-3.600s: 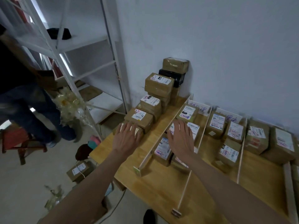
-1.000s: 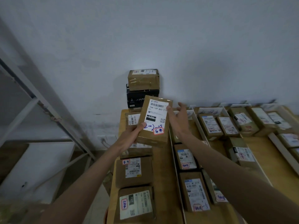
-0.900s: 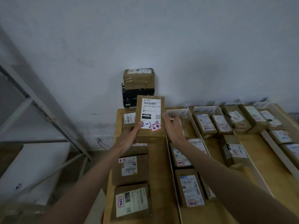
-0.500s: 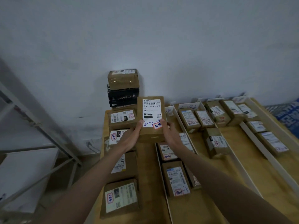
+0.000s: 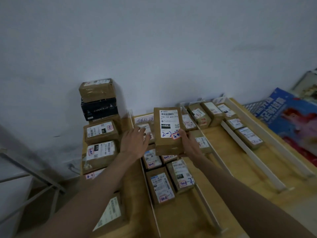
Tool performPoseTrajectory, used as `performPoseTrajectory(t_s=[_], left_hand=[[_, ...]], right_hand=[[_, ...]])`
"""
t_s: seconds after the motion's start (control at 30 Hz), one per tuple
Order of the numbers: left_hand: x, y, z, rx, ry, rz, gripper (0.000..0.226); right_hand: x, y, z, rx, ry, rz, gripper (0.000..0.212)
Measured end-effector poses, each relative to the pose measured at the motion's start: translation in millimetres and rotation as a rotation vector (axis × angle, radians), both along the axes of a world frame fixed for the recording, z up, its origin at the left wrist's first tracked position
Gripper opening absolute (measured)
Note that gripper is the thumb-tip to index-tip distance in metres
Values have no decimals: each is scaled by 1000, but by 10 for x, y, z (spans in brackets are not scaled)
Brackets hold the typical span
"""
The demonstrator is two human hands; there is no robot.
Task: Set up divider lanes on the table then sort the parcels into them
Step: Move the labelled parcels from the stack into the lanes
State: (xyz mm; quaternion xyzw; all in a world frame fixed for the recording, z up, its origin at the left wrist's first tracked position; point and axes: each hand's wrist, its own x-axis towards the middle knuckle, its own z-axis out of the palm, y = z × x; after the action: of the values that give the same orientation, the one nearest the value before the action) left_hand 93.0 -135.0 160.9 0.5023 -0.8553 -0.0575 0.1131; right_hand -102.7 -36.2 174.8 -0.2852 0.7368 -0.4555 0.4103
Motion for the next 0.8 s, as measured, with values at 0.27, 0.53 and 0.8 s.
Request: performPoseTrajectory(t_s=[0.27,0.53,0.8], left_hand=[[-745,521,-79,-109,-192,-57,60],[-1646,1180,-295,-67,-135,-9,60],[-2522,1625,-410,-33,-156,-35,59]], right_hand=[[-784,511,-46,18,-34,-21,52],[-1738,1181,-214,57,-17,-37,54],[-2626,1675,-373,87,-27,-67,48]])
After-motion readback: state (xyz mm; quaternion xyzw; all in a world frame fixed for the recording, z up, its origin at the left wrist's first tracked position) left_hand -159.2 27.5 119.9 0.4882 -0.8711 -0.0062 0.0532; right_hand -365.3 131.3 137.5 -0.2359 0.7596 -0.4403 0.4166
